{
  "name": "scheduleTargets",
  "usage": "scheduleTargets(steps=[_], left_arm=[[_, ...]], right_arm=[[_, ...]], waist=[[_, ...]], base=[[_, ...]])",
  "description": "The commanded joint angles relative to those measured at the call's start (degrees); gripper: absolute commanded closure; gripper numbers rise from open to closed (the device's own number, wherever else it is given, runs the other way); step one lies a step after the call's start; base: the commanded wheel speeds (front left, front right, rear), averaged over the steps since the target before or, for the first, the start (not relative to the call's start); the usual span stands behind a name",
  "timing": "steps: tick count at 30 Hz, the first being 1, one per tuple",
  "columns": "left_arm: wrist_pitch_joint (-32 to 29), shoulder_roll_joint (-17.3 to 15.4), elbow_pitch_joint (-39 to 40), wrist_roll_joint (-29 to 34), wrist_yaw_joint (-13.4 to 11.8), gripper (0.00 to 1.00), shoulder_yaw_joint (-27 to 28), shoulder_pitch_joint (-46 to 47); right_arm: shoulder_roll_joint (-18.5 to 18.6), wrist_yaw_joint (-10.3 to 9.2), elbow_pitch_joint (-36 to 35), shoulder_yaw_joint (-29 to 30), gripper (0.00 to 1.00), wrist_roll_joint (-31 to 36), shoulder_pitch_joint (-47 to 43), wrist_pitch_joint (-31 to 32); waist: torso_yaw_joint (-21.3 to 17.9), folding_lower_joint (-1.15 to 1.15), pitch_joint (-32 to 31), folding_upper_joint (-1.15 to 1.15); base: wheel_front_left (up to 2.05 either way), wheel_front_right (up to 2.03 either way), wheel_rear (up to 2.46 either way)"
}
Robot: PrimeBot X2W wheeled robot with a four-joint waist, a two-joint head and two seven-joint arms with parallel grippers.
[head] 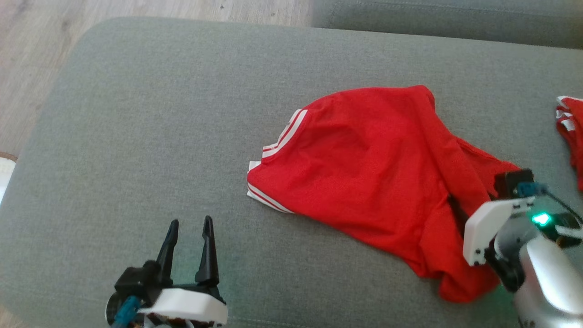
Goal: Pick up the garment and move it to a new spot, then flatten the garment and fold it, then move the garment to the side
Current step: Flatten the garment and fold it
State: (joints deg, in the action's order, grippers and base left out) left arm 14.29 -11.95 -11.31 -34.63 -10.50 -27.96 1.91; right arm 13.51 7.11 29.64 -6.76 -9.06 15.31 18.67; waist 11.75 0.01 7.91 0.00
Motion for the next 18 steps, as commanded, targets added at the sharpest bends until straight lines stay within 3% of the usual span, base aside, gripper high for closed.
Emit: scheduleTargets(steps=[1, 2, 4, 11, 18], left_arm=[[0.67, -0.19, 1.12, 0.75, 0.36, 0.00, 2.12, 2.94], [0.67, -0.10, 1.00, 0.81, 0.43, 0.00, 2.22, 3.02], [0.68, 0.17, 0.71, 0.98, 0.59, 0.00, 2.55, 3.11], [0.70, 0.73, 0.22, 1.47, 0.96, 0.00, 3.17, 2.80], [0.70, 1.39, 0.06, 1.98, 1.44, 0.00, 3.49, 2.37]], right_arm=[[1.34, 0.37, -0.28, -1.94, 0.00, -1.23, 2.94, 0.67], [1.68, 0.37, 0.66, -2.64, 0.18, -1.77, 3.45, 0.96], [2.68, 0.37, 2.19, -3.79, 0.99, -2.56, 5.01, -0.28], [4.42, 0.37, 1.29, -4.46, 1.00, -2.37, 9.21, -5.51], [5.89, 0.37, -5.91, -4.03, 1.00, -1.37, 12.40, -6.47]], waist=[[0.26, -0.01, 0.35, 0.00], [0.32, -0.01, 0.47, 0.00], [0.37, -0.01, 0.63, 0.00], [-0.02, -0.01, -0.46, 0.00], [0.64, -0.01, -1.56, 0.00]], base=[[0.00, 0.00, 0.00], [0.00, 0.00, 0.00], [0.00, 0.00, 0.00], [0.00, 0.00, 0.00], [0.00, 0.00, 0.00]])
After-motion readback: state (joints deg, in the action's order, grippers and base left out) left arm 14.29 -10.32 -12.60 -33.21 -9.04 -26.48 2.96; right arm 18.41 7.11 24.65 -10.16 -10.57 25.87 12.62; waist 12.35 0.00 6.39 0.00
